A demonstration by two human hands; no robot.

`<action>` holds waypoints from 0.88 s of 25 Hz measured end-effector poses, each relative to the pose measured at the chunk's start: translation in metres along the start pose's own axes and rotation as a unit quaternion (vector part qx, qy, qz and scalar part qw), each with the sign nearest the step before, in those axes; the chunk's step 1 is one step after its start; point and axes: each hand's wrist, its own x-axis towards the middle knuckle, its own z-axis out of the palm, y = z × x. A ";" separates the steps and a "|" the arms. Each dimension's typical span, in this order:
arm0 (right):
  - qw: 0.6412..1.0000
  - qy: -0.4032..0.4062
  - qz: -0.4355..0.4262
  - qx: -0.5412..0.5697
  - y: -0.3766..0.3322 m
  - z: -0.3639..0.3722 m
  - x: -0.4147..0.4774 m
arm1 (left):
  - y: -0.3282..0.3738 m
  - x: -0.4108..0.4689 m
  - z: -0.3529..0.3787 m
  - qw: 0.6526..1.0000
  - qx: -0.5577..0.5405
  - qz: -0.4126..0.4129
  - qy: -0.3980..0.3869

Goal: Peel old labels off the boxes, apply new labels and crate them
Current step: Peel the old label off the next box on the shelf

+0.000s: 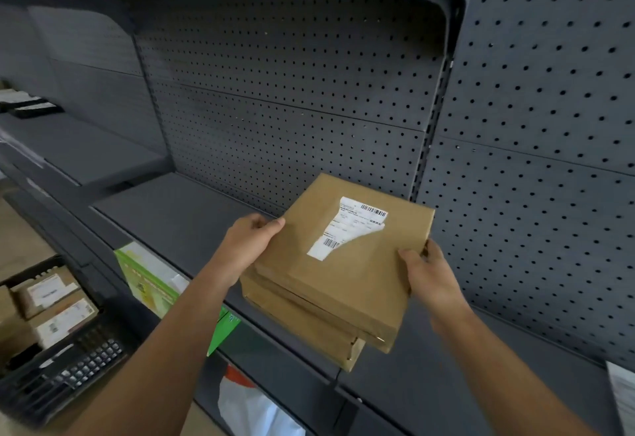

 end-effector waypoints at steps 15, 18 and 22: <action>0.981 0.187 0.057 -0.012 0.061 -0.203 -0.080 | 0.078 -0.089 0.165 0.933 0.166 0.184 -0.261; 0.978 0.193 0.079 0.004 0.084 -0.214 -0.091 | 0.068 -0.097 0.195 0.921 0.186 0.193 -0.281; 0.978 0.188 0.095 -0.006 0.113 -0.217 -0.089 | 0.053 -0.102 0.218 0.908 0.229 0.188 -0.297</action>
